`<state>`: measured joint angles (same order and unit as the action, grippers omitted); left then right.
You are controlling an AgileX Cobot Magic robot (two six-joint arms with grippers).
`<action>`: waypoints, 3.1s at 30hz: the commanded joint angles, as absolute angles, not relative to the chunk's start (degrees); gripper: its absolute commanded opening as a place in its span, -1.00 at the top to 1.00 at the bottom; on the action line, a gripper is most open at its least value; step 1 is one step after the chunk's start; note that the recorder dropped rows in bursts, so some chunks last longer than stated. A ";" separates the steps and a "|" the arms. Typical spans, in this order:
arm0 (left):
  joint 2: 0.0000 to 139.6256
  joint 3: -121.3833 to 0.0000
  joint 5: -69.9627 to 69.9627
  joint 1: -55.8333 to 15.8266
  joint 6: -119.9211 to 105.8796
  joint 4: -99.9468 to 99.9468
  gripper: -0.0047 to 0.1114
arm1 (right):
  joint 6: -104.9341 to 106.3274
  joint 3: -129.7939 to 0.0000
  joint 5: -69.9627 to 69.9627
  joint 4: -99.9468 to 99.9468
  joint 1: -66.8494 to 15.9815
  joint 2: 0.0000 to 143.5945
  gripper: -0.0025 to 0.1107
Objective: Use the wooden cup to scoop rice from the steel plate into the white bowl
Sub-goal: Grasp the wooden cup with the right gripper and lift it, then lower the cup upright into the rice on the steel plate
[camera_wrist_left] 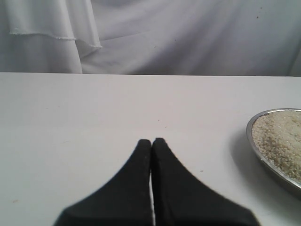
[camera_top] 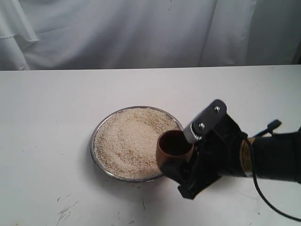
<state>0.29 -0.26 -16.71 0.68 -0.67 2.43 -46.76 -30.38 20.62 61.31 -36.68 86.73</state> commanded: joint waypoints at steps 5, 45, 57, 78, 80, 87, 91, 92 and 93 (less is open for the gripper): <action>0.00 0.00 -16.34 0.60 -0.49 2.48 0.92 | -83.59 -46.30 17.13 99.95 -37.00 87.02 0.96; 0.00 0.00 -16.34 0.60 -0.49 2.48 0.92 | -0.72 -60.85 -2.29 27.94 -35.54 102.98 0.96; 0.00 0.00 -16.34 0.60 -0.49 2.48 0.92 | 41.24 -71.20 -23.74 9.44 -37.04 109.12 0.96; 0.00 0.00 -16.34 0.60 -0.49 2.48 0.92 | 54.34 -96.30 -57.61 -3.71 -41.26 123.47 0.96; 0.00 0.00 -16.34 0.60 -0.49 2.48 0.92 | 52.68 -96.58 -57.23 -3.57 -41.38 124.06 0.96; 0.00 0.00 -16.34 0.60 -0.49 2.48 0.92 | 52.08 -96.58 -57.59 -1.97 -41.76 124.27 0.74; 0.00 0.00 -16.34 0.60 -0.49 2.48 0.92 | 52.08 -96.58 -57.01 -1.78 -41.98 124.27 0.36; 0.00 0.00 -16.34 0.60 -0.49 2.48 0.92 | 52.08 -96.58 -57.01 -1.78 -42.03 124.27 0.24; 0.00 0.00 -16.34 0.60 -0.49 2.48 0.92 | 52.08 -96.58 -56.84 -1.78 -42.14 124.43 0.16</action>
<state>0.29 -0.26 -16.71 0.68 -0.67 2.43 52.33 -96.39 -56.55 -1.99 -41.69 123.92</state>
